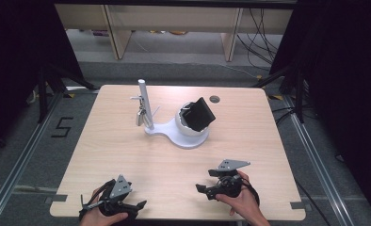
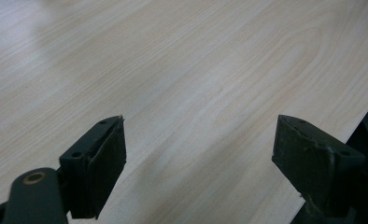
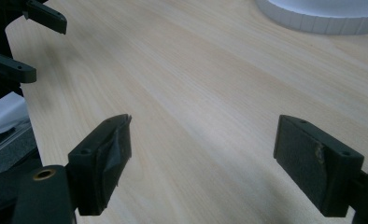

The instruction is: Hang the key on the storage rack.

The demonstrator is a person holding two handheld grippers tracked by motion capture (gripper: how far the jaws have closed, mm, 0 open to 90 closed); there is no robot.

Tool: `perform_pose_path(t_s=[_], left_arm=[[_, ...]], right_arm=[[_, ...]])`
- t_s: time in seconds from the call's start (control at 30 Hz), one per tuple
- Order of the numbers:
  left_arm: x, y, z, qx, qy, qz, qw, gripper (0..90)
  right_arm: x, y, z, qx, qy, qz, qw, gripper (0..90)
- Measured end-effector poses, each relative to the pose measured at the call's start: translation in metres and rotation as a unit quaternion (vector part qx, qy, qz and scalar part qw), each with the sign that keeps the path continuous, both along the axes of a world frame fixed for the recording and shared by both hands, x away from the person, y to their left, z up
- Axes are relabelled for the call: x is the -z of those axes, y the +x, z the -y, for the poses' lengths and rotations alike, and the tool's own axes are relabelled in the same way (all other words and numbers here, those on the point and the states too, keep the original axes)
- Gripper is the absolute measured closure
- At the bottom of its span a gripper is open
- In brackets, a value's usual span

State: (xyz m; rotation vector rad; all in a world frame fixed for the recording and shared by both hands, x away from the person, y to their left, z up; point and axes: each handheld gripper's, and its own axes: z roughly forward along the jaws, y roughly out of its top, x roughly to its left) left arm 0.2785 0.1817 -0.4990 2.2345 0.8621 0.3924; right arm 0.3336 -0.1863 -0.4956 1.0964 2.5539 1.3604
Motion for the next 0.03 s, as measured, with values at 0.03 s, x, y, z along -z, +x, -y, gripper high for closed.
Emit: perform_pose_path(t_s=[0.03], left_arm=[[0.0002,0.0003,-0.0009,-0.001,0.001,-0.002,1.0000,16.9]], right_arm=[[0.0001,0.0002,0.0000,0.001,-0.002,0.000,1.0000,20.1]])
